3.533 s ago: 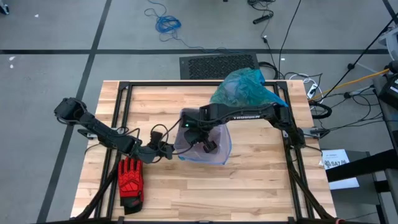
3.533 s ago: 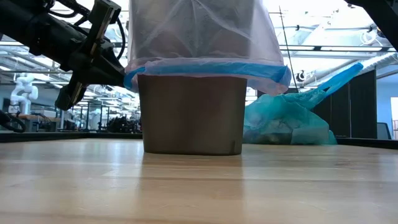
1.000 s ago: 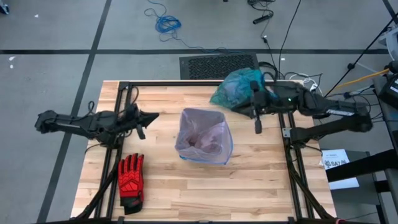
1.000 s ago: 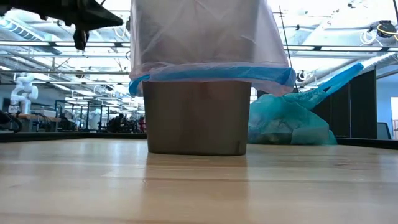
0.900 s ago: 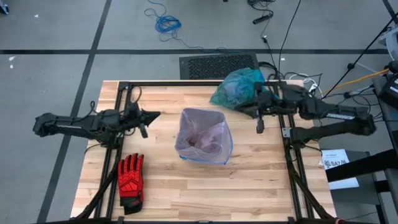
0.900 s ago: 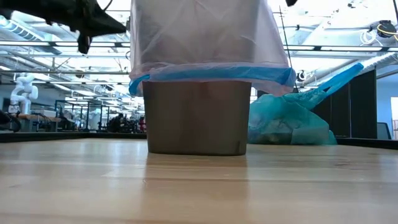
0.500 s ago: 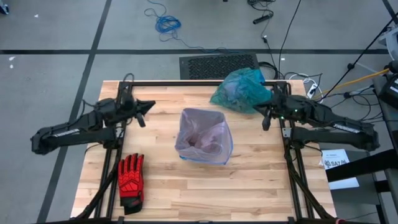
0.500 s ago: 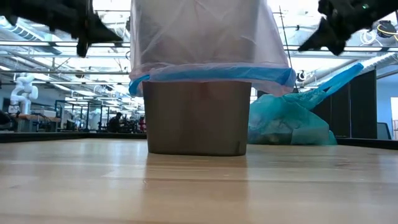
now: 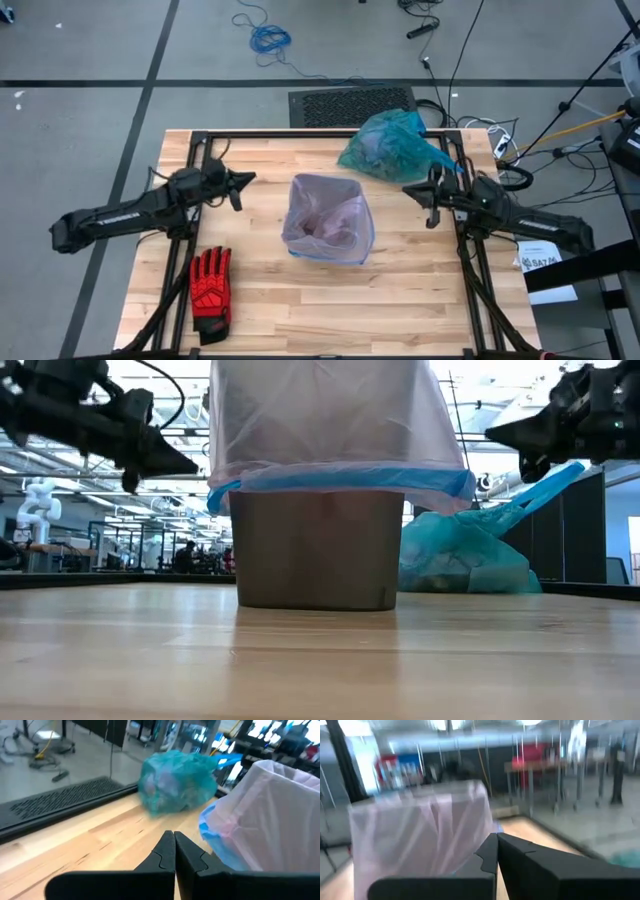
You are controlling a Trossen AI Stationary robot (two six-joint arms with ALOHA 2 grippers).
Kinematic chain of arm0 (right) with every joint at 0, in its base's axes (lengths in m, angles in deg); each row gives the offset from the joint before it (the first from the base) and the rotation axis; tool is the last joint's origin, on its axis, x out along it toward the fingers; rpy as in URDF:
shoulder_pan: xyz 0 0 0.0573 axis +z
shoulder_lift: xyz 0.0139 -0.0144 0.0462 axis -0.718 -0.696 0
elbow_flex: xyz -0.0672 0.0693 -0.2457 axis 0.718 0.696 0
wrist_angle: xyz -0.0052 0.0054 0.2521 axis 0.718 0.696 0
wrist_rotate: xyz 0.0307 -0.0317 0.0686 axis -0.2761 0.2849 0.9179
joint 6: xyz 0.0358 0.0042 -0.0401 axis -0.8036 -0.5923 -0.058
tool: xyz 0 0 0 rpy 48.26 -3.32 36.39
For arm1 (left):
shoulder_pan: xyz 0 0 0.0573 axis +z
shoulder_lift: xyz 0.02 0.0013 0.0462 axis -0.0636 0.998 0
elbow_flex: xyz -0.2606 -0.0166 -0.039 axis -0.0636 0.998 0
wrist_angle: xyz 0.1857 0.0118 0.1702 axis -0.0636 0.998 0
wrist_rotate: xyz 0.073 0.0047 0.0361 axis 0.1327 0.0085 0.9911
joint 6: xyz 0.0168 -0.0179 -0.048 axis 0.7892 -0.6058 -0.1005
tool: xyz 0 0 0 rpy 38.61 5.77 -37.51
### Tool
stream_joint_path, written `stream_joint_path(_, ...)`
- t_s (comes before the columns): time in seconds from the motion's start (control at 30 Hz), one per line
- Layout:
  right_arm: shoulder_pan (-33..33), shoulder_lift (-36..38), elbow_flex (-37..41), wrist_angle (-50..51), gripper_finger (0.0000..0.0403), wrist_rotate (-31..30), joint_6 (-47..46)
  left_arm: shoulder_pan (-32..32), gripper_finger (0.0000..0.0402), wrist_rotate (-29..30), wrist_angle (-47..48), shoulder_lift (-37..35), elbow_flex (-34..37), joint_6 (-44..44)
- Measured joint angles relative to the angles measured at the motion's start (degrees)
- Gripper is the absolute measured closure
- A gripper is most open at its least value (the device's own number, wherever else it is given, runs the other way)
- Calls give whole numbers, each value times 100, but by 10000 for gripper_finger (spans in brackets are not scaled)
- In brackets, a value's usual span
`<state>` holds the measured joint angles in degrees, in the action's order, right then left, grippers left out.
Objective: Place trash/remove bag and relplace
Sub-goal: Return to Home Position
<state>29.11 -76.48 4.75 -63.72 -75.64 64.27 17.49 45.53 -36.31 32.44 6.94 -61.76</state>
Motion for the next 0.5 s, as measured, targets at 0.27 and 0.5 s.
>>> stream_joint_path(0.27,0,370,388,348,403,61,104,-275,402,13,-746,-426,747,48)
stream_joint_path(0.5,50,555,386,705,403,193,-91,-651,402,654,-97,-985,846,377)
